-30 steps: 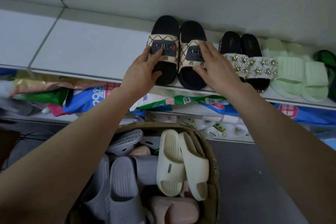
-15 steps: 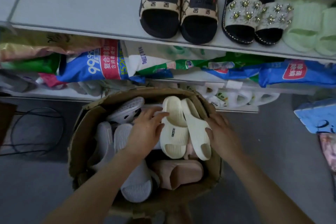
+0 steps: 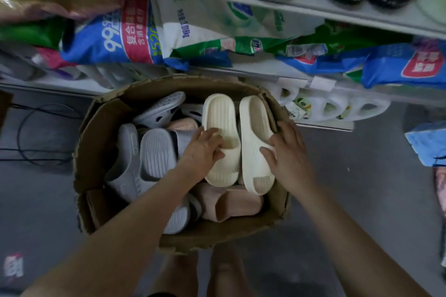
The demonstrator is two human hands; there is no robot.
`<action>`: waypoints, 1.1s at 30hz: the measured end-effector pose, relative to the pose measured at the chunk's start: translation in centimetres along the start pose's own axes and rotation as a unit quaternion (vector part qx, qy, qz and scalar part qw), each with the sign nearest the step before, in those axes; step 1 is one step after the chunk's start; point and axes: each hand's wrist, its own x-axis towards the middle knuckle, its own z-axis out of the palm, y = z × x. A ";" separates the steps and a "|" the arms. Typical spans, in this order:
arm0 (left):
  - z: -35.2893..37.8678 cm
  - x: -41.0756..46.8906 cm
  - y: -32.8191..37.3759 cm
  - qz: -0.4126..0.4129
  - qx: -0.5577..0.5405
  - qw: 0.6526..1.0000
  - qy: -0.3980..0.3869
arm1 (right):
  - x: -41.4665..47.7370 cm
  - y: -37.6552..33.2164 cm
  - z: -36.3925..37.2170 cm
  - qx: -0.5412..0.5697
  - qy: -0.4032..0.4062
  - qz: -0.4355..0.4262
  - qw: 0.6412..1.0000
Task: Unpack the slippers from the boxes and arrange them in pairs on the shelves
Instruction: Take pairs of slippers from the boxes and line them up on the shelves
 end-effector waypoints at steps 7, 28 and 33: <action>-6.2 -8.7 -2.3 -0.023 -0.044 0.997 0.062 | -0.2 -4.9 0.6 0.079 -0.051 -0.036 0.995; -5.0 -11.9 -3.6 -0.362 -0.202 0.910 0.006 | 0.4 -4.7 7.2 0.340 -0.290 0.182 0.876; -3.9 -12.6 -3.0 -0.366 -0.271 0.890 0.034 | 0.3 -5.2 7.7 0.376 -0.313 0.221 0.844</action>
